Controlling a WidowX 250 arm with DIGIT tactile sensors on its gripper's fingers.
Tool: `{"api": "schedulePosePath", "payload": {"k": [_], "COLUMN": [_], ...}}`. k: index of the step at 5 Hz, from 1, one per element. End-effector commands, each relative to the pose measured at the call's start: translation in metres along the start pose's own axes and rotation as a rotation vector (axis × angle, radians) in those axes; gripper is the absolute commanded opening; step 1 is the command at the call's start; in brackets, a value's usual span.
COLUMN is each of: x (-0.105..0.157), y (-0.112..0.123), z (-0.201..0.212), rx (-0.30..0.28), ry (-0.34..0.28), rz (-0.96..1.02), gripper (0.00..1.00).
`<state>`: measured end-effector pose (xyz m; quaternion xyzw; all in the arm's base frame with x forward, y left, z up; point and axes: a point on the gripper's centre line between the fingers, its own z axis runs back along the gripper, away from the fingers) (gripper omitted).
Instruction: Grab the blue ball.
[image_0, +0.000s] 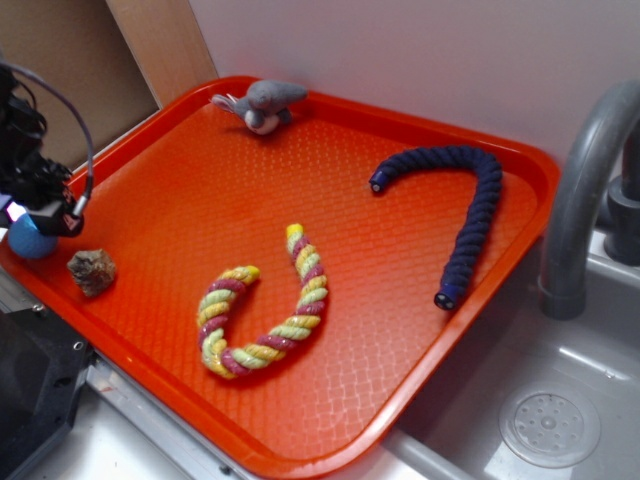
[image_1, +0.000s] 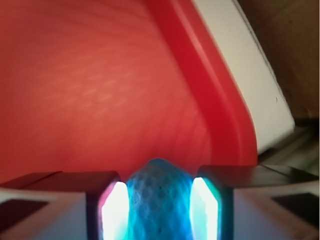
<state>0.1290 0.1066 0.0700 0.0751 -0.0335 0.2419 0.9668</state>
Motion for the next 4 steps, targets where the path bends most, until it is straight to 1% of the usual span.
{"api": "schedulePosePath", "payload": {"k": [1,2,3,4], "x": [0.000,0.009,0.015,0.016], "y": [-0.050,-0.069,-0.074,-0.077], "z": [0.112,0.165,0.210,0.201], "rx": [0.005,-0.043,-0.077,-0.051], "ry": [-0.116,-0.119,-0.138,-0.133], "rz": [-0.057,-0.065,-0.078,-0.082], "gripper": [0.00,0.00,0.00,0.00]}}
